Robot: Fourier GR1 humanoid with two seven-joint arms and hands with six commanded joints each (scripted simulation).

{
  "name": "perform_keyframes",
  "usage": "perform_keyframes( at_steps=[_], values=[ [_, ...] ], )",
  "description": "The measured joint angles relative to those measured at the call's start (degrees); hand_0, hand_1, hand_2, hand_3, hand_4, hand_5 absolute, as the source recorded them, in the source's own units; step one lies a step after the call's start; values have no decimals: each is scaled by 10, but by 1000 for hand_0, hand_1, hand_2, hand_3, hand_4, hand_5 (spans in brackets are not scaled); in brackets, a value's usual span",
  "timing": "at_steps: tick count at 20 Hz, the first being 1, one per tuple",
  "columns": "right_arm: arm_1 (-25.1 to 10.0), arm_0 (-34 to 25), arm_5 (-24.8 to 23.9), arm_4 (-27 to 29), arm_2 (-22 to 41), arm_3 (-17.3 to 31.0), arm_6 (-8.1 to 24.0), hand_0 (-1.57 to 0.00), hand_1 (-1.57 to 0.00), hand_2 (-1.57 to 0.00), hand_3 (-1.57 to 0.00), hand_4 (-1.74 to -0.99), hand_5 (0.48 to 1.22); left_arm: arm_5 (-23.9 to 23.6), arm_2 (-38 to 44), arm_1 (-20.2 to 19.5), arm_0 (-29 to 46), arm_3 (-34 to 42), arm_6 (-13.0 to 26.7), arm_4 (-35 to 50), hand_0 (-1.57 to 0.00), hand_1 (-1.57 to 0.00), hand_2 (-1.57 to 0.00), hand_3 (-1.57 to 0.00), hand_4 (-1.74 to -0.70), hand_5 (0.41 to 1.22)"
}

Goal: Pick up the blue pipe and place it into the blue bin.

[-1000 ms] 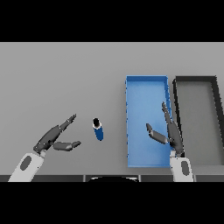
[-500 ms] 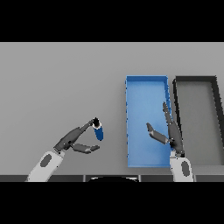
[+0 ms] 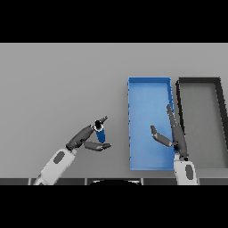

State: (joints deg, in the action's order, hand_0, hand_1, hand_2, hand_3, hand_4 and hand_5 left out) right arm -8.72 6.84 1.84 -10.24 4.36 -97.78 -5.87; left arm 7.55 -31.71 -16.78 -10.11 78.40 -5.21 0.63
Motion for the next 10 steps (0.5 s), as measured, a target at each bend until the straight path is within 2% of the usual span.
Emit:
perform_keyframes(
  at_steps=[2, 3, 4, 5, 6, 7, 8, 10],
  values=[
    [-5, 9, 2, -1, 0, -7, -8, 1, 1, 1, 1, -1207, 650, 1, -3, 19, -5, -14, -12, 2, 1, 1, 1, 1, -1107, 463],
    [-7, 4, 3, 4, -4, -3, -1, 1, 1, 1, 1, -1210, 653, 2, 2, 24, -12, -22, -19, 7, 1, 0, -54, -40, -1140, 502],
    [-4, 7, 4, 2, -1, -3, -5, 1, 1, 1, 1, -1213, 655, 3, 9, 31, -12, -24, -24, 21, 1, -41, -151, -121, -1186, 550],
    [-6, 15, 7, 3, -1, -6, -13, 1, 1, 1, 1, -1217, 655, 4, 12, 43, -13, -27, -21, 31, -10, -156, -308, -276, -1243, 613],
    [-4, 8, 8, 7, -1, -6, -6, 1, 1, 1, 1, -1220, 656, 6, 9, 51, -4, -28, -33, 35, -125, -319, -485, -535, -1281, 735],
    [-6, 7, 8, 7, -2, -7, -1, 1, 1, 1, 1, -1220, 656, 10, 14, 56, -2, -29, -37, 47, -359, -547, -689, -742, -1369, 832],
    [-6, 3, 7, 9, -6, -2, 0, 1, 1, 1, 1, -1219, 657, 8, 17, 59, 1, -28, -43, 52, -602, -752, -865, -908, -1439, 910],
    [-2, -1, 7, 8, -3, 1, 0, 1, 1, 1, 1, -1227, 660, 4, 13, 70, -3, -24, -18, 50, -951, -1047, -1119, -1119, -1544, 1022]
  ],
)
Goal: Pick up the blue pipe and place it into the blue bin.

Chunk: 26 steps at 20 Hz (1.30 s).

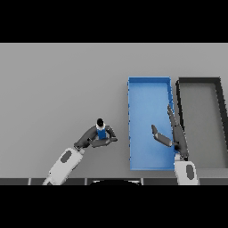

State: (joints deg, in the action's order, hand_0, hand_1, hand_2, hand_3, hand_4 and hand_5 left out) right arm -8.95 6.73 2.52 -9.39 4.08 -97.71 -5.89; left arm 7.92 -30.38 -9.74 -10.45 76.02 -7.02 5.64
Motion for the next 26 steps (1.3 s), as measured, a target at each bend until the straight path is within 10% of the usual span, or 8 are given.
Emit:
perform_keyframes(
  at_steps=[8, 26],
  values=[
    [3, -4, 1, 5, 0, -5, 8, 1, 1, 1, 1, -1219, 628, -22, -10, 20, 4, 23, -43, -36, -1467, -1483, -1495, -1492, -1478, 1188],
    [10, 44, -35, -35, 5, -32, -17, 1, 1, 1, 1, -1138, 643, 25, 4, 49, -24, 157, 27, -44, -1569, -1569, -1570, -1570, -1466, 1220]
  ],
)
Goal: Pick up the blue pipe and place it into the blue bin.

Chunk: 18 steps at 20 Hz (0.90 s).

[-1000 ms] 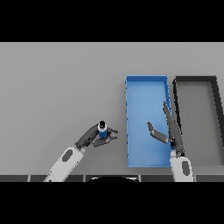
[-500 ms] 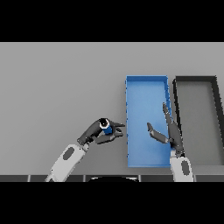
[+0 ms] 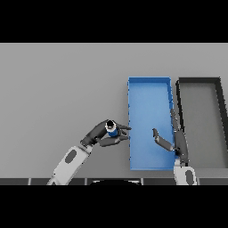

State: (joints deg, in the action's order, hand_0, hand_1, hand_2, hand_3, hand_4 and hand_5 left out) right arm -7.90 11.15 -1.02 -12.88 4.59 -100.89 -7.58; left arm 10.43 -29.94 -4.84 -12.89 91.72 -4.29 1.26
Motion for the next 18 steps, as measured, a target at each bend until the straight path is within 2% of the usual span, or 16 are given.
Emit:
perform_keyframes(
  at_steps=[3, 4, 6, 7, 8, 9, 11, 15, 17, 18],
  values=[
    [36, 76, -54, -51, 20, -60, 3, 1, 1, 1, 1, -1191, 642, 7, 6, 1, 2, -4, 2, -7, -1570, -1570, -1570, -1570, -1466, 1220],
    [46, 86, -65, -63, 25, -72, 19, 1, 1, -2, 1, -1184, 642, 9, 8, 6, -2, -4, 6, -9, -1570, -1570, -1570, -1570, -1467, 1220],
    [51, 95, -70, -67, 29, -89, 16, 1, -2, -41, 1, -1195, 648, 14, 7, 14, -1, -12, 8, -15, -1571, -1571, -1571, -1571, -1467, 1221],
    [49, 96, -49, -31, 28, -111, -12, 1, -12, -67, 0, -1198, 641, 18, 8, 14, 1, -8, 3, -16, -1571, -1571, -1571, -1571, -1467, 1221],
    [53, 95, -19, 10, 33, -115, -13, 1, -22, -89, -1, -1202, 624, 21, 10, 16, 0, -10, 6, -18, -1571, -1571, -1571, -1571, -1467, 1221],
    [39, 95, 18, 51, 35, -144, -6, 1, -25, -106, -1, -1209, 609, 24, 11, 22, 1, -4, 8, -13, -1571, -1571, -1571, -1571, -1467, 1221],
    [4, 71, 71, 109, 35, -182, 48, 1, -23, -118, -1, -1224, 600, 27, 13, 26, 0, -7, 11, -22, -1571, -1571, -1571, -1571, -1467, 1221],
    [-45, -17, 139, 187, 46, -195, 188, 1, -9, -104, 0, -1255, 560, 39, 18, 30, 3, -1, 15, -27, -1571, -1571, -1571, -1571, -1467, 1221],
    [-56, -65, 149, 192, 59, -196, 231, 1, -5, -90, 1, -1270, 558, 40, 20, 31, 6, 1, 18, -34, -1571, -1571, -1571, -1571, -1467, 1221],
    [-61, -90, 154, 189, 68, -195, 240, 1, -4, -81, 1, -1281, 558, 41, 24, 34, 3, 1, 24, -34, -1571, -1571, -1571, -1571, -1467, 1221]
  ],
)
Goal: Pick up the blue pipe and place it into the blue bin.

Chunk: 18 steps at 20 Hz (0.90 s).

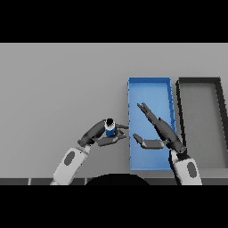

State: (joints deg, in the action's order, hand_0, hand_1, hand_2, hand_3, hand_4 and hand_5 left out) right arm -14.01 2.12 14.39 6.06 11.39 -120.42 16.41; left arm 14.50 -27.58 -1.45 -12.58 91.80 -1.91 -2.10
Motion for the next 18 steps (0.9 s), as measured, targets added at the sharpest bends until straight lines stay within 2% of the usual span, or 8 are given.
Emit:
perform_keyframes(
  at_steps=[3, 5, 8, 9, 12, 13, 15, 18],
  values=[
    [-4, -63, 18, 2, 36, 0, 43, 1, -2, -44, 1, -1298, 559, 5, 4, 1, -5, -5, -2, -15, -1571, -1571, -1571, -1571, -1467, 1221],
    [-1, -99, 26, 7, 55, 2, 59, 1, -1, -42, 1, -1300, 560, 11, 6, 7, -3, -8, -8, -15, -1571, -1571, -1571, -1571, -1467, 1221],
    [11, -147, 37, 28, 75, 6, 85, 1, 0, -46, 1, -1268, 555, 26, 19, 4, -2, -16, -21, -14, -1571, -1571, -1571, -1571, -1464, 1221],
    [13, -162, 43, 29, 82, 8, 80, 1, 0, -48, 1, -1253, 554, 28, 21, 9, -6, -18, -20, -14, -1571, -1571, -1571, -1571, -1464, 1221],
    [22, -206, 46, 26, 100, 14, 108, -7, -16, -66, 1, -1223, 540, 44, 22, 23, -1, -12, -4, -5, -1571, -1571, -1571, -1571, -1469, 1221],
    [30, -236, 45, 24, 102, 30, 124, -11, -20, -71, 1, -1209, 534, 47, 30, 23, -9, -15, 11, -2, -1571, -1571, -1571, -1571, -1470, 1221],
    [33, -261, 53, 31, 102, 49, 142, -23, -32, -83, 1, -1186, 521, 48, 27, 26, 1, -14, 5, -17, -1571, -1571, -1571, -1571, -1469, 1221],
    [46, -291, 62, 24, 107, 88, 148, -69, -108, -166, -44, -1204, 497, 50, 34, 27, 7, -10, 0, -29, -1571, -1571, -1571, -1571, -1465, 1221]
  ],
)
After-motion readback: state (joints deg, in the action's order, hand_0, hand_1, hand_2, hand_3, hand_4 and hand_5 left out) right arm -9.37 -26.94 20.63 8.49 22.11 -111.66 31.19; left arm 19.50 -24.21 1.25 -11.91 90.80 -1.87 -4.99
